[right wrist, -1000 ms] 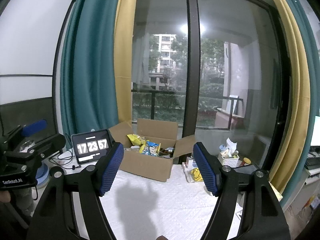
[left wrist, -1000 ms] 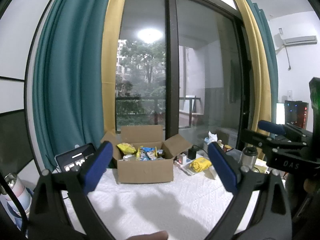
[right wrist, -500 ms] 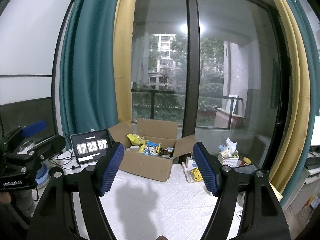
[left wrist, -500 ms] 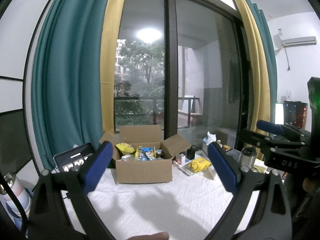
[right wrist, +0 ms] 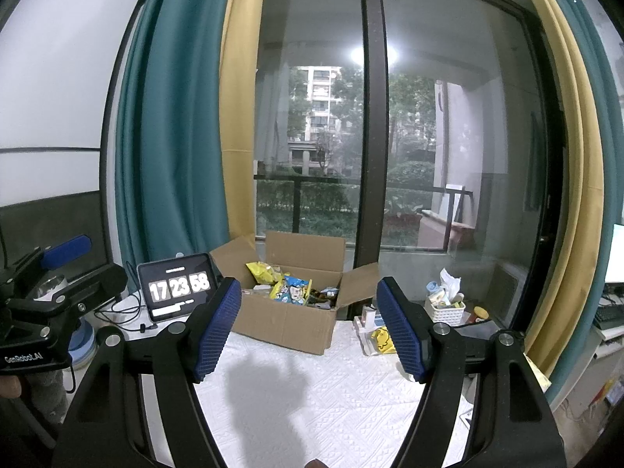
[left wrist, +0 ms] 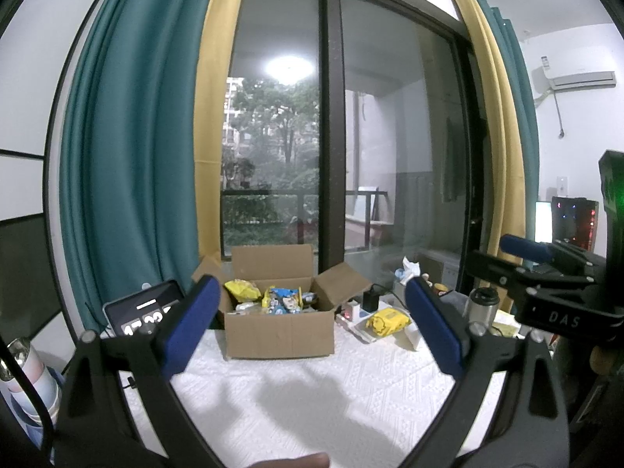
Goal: Organize snacks
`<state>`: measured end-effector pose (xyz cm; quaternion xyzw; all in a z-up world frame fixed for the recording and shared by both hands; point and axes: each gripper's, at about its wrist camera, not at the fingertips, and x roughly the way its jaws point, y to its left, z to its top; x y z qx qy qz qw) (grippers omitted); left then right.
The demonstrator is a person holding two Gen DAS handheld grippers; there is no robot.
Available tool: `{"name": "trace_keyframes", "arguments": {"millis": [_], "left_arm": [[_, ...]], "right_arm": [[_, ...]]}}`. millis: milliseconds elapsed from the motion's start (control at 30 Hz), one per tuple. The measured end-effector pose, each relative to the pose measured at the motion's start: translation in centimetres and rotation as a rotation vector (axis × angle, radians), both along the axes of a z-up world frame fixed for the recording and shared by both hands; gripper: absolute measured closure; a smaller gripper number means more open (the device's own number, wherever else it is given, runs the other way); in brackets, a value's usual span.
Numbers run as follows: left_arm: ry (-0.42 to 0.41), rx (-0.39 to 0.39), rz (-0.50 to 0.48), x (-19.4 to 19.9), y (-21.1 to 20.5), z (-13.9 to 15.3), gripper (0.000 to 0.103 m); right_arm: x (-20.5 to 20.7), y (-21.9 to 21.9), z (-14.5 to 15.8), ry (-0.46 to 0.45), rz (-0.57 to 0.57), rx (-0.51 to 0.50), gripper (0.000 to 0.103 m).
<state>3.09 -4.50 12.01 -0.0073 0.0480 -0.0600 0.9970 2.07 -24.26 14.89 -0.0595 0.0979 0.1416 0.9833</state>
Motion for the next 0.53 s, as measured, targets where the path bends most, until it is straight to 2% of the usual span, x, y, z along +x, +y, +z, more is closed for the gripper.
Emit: {"name": "trace_keyframes", "arguments": {"millis": [533], "left_arm": [[-0.016,0.004,-0.012,-0.25,-0.23,0.06,0.006]], "right_arm": [[0.0,0.01,0.04,0.001,0.0,0.001,0.028]]}}
